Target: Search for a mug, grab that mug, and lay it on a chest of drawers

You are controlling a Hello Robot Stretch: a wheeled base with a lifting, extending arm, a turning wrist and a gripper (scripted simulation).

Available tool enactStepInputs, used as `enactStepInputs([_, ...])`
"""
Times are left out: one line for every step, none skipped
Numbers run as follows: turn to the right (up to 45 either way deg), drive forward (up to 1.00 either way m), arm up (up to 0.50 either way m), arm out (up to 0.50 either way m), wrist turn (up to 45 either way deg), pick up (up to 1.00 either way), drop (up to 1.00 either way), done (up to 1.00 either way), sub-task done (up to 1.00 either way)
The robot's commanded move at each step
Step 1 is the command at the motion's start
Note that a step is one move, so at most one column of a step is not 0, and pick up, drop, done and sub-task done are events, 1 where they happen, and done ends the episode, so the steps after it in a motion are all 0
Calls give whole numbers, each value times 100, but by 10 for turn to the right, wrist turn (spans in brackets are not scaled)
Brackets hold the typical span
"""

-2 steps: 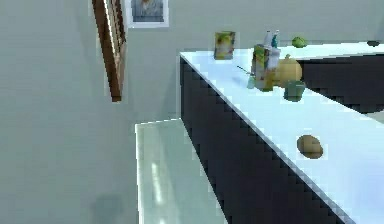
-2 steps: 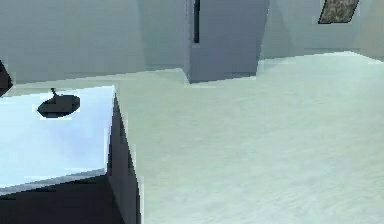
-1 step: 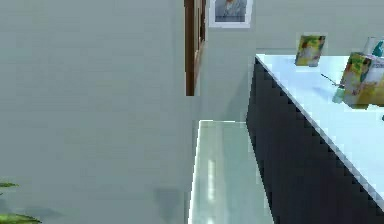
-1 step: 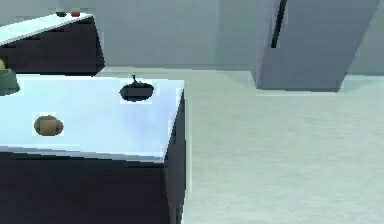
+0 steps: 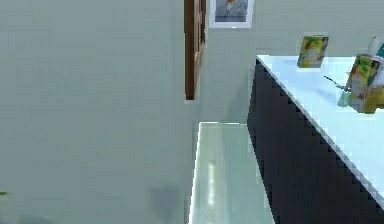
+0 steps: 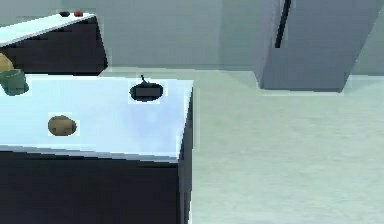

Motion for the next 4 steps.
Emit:
enactStepInputs([-360,0,0,0,0,0,0,0,0])
enactStepInputs([450,0,0,0,0,0,0,0,0])
enactStepInputs([60,0,0,0,0,0,0,0,0])
enactStepInputs([0,100,0,0,0,0,0,0,0])
